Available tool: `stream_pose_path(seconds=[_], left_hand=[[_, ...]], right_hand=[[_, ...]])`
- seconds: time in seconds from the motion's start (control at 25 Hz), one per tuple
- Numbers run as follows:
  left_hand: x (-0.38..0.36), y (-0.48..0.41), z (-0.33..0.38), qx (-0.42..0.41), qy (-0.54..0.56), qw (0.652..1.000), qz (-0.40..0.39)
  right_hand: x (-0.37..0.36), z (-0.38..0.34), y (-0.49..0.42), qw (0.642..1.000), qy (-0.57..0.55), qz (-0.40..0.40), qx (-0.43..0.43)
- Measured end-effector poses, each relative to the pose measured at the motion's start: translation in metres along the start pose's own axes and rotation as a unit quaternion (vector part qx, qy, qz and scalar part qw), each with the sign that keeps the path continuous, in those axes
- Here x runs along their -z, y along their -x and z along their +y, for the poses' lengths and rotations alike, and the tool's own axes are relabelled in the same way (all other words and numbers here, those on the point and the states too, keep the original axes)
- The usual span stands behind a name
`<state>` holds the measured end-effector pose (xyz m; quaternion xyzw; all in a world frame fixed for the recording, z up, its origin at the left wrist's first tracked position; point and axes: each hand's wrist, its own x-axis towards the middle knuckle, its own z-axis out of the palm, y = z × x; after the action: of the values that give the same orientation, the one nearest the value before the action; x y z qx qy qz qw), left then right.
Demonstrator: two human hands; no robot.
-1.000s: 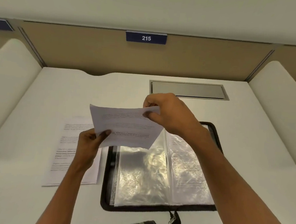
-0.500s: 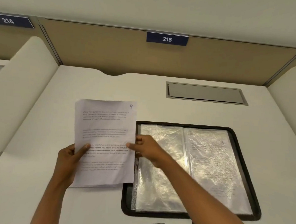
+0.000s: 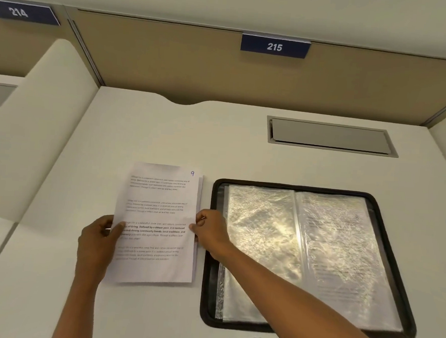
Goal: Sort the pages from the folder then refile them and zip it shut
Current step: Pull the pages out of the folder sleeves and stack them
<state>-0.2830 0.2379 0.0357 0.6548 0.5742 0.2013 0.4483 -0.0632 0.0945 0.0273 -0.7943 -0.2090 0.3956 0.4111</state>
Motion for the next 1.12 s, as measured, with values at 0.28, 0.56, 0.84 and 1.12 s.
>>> stream_pose_path(seconds=[0.28, 0.56, 0.84, 1.12], left_hand=[[-0.022, -0.012, -0.005, -0.015, -0.051, 0.997, 0.056], [-0.043, -0.024, -0.026, -0.029, -0.159, 0.985, 0.066], [-0.056, -0.012, -0.022, -0.024, -0.209, 0.974, 0.09], [-0.114, 0.039, 0.022, -0.113, -0.208, 0.966, 0.1]], right_hand=[[-0.001, 0.01, -0.011, 0.997, 0.064, 0.037, 0.02], [-0.013, 0.008, 0.001, 0.988, 0.145, 0.03, 0.046], [-0.007, 0.015, 0.015, 0.982, 0.174, 0.002, 0.069], [0.065, 0.042, 0.03, 0.961, 0.191, 0.125, 0.158]])
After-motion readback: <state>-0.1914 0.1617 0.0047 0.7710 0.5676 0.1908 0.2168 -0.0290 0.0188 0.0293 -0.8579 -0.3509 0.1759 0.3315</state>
